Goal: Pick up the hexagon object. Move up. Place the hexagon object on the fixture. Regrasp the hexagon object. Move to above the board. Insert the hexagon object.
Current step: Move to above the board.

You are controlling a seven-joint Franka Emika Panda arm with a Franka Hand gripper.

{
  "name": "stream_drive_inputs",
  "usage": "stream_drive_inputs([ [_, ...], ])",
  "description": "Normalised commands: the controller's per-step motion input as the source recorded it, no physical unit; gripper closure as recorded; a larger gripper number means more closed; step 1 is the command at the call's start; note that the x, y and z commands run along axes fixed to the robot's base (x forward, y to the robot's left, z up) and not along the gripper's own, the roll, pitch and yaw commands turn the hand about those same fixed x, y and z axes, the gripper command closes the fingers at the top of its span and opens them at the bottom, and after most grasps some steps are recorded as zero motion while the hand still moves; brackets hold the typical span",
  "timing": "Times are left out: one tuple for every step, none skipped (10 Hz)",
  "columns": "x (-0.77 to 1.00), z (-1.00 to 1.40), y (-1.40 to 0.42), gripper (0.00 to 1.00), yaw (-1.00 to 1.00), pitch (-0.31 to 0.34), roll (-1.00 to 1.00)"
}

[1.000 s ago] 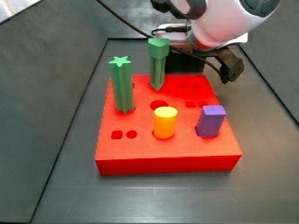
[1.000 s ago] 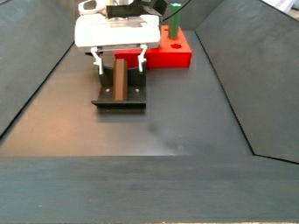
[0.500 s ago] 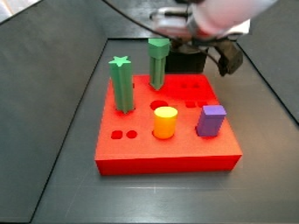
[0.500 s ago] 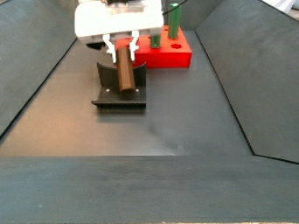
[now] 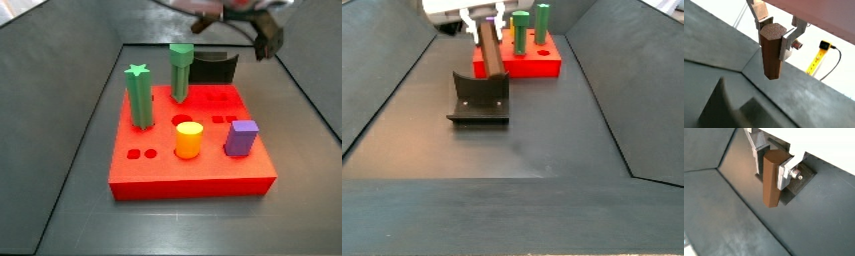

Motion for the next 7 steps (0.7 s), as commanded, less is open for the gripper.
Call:
stream_drive_inputs([
  [-0.14, 1.0, 0.0, 1.0, 0.14, -0.079, -0.04],
  [-0.14, 1.0, 0.0, 1.0, 0.09, -0.107, -0.03],
  [-0.13, 1.0, 0.0, 1.0, 0.06, -0.112, -0.03],
  [-0.13, 1.0, 0.0, 1.0, 0.01, -0.105, -0.03],
  [-0.13, 1.0, 0.0, 1.0, -0.04, -0.077, -0.03],
  [-0.12, 1.0, -0.01, 1.0, -0.06, -0.05, -0.03],
  [-0.12, 1.0, 0.0, 1.0, -0.07, -0.034, -0.04],
])
